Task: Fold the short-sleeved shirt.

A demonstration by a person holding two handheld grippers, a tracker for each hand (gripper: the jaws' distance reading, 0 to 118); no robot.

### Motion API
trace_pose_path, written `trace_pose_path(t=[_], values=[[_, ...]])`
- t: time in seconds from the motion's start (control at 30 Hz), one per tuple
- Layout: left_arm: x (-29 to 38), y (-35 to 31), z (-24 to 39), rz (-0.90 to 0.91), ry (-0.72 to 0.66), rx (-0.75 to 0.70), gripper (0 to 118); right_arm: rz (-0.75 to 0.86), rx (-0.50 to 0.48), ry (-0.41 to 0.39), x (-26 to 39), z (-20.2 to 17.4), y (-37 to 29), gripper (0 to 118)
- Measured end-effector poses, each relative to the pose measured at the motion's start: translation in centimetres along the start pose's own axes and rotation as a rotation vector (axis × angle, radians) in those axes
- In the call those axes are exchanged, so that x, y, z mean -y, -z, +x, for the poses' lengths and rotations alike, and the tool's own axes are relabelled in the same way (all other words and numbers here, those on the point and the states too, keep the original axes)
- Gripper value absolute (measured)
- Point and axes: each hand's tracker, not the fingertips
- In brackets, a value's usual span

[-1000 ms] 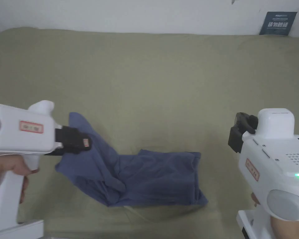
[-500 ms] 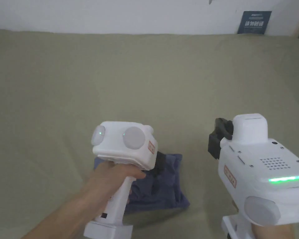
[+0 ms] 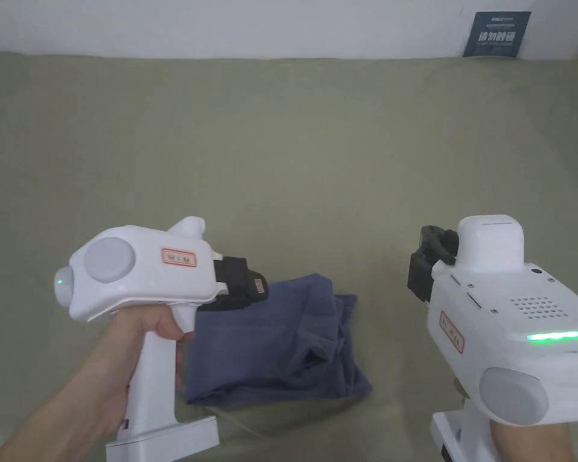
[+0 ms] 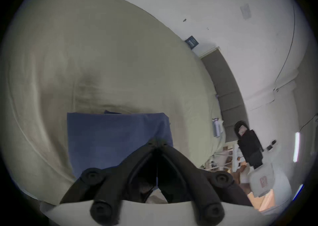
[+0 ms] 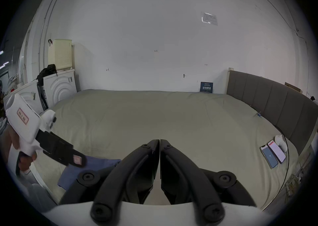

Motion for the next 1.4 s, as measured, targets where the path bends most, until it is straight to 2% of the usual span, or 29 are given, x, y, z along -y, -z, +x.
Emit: trace_pose_path(t=[0.07, 0.13, 0.53, 0.57, 0.63, 0.67, 0.83, 1.03, 1.23, 1.4], values=[[0.3, -0.4, -0.8, -0.01, -0.068, 0.064, 1, 0.001, -0.005, -0.003, -0.1, -0.2, 0.0, 7], [-0.2, 0.1, -2.1, -0.026, -0.077, 0.127, 1, 0.002, -0.007, -0.012, -0.2, -0.4, 0.0, 7], [5.8, 10.8, -3.3, -0.246, -0.081, 0.169, 1, -0.025, 0.0, -0.028, 0.9, -0.1, -0.1, 7], [6.1, 11.4, -3.7, -0.24, -0.074, 0.14, 1, -0.029, 0.003, -0.027, 1.0, 0.0, 0.0, 7], [7.0, 12.0, -4.6, -0.231, -0.098, 0.189, 0, -0.033, 0.007, -0.023, 1.2, 0.1, -0.1, 7], [6.9, 11.9, -4.7, -0.223, -0.123, 0.208, 0, -0.036, 0.009, -0.022, 1.2, 0.1, -0.1, 7], [6.1, 10.2, -3.4, -0.219, -0.055, 0.155, 0, -0.051, 0.004, -0.019, 1.6, -0.5, 0.0, 7], [4.6, 3.8, -3.2, -0.085, 0.006, 0.146, 0, -0.062, -0.04, -0.036, 2.2, -3.0, 0.3, 7], [3.6, -2.3, -5.0, 0.022, 0.032, 0.047, 0, -0.112, -0.1, -0.031, 3.6, -6.6, 1.8, 7], [4.0, -4.9, -6.7, 0.078, 0.045, -0.064, 0, -0.214, -0.148, -0.011, 6.5, -8.6, 3.7, 7]])
